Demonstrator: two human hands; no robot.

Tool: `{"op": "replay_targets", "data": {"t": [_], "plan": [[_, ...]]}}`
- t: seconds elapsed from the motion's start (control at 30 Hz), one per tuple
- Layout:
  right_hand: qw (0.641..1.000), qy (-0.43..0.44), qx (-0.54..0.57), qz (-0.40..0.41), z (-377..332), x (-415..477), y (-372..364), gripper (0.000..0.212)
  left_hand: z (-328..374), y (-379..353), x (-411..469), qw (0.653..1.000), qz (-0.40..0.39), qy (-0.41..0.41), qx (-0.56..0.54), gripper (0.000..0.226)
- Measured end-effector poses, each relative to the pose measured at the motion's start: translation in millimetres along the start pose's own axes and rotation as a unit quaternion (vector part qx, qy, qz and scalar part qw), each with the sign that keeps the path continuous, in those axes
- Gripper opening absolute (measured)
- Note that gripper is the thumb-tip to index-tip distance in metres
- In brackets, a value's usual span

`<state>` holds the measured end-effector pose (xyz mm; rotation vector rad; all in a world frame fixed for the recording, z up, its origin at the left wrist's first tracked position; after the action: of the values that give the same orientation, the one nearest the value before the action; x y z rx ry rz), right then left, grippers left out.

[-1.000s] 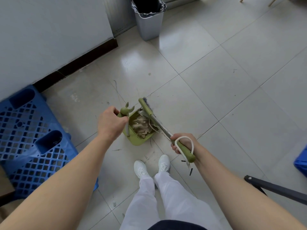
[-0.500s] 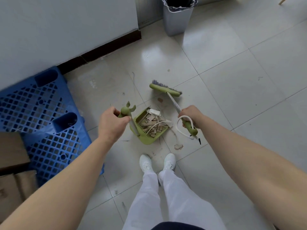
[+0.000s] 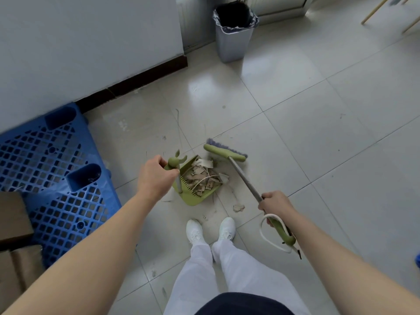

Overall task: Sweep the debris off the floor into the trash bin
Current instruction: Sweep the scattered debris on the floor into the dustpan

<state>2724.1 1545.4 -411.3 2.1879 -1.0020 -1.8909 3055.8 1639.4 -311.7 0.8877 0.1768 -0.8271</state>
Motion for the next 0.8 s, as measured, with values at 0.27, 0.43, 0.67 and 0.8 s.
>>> {"op": "replay_targets", "data": {"t": [0.27, 0.43, 0.67, 0.8], "plan": [[0.997, -0.005, 0.061, -0.047, -17.2, 40.6, -28.5, 0.009, -5.8, -5.8, -6.9, 1.000, 0.013, -0.008, 0.018, 0.022], [0.994, 0.008, 0.044, -0.101, -7.2, -2.2, -72.2, 0.015, -5.8, -8.1, -7.4, 1.000, 0.020, 0.003, 0.012, 0.023], [0.991, 0.030, 0.085, -0.098, -11.7, -44.8, -18.7, 0.023, -18.3, -1.4, -13.2, 0.999, 0.026, 0.021, -0.009, 0.025], [0.996, 0.043, 0.055, -0.053, -25.8, -31.6, -3.2, 0.013, -32.1, 3.4, -22.2, 0.999, 0.032, 0.034, -0.014, 0.029]]}}
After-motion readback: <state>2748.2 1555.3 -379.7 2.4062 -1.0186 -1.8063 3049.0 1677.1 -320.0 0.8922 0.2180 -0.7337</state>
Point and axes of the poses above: each hand's wrist, its own x-axis towards the middle knuckle, its own y-axis out of the back of the hand, z = x × y, the point moved 9 cm from there along x, towards the middle knuckle, and after that the axes turned 7 degrees about -x, right-handed, at the moved point
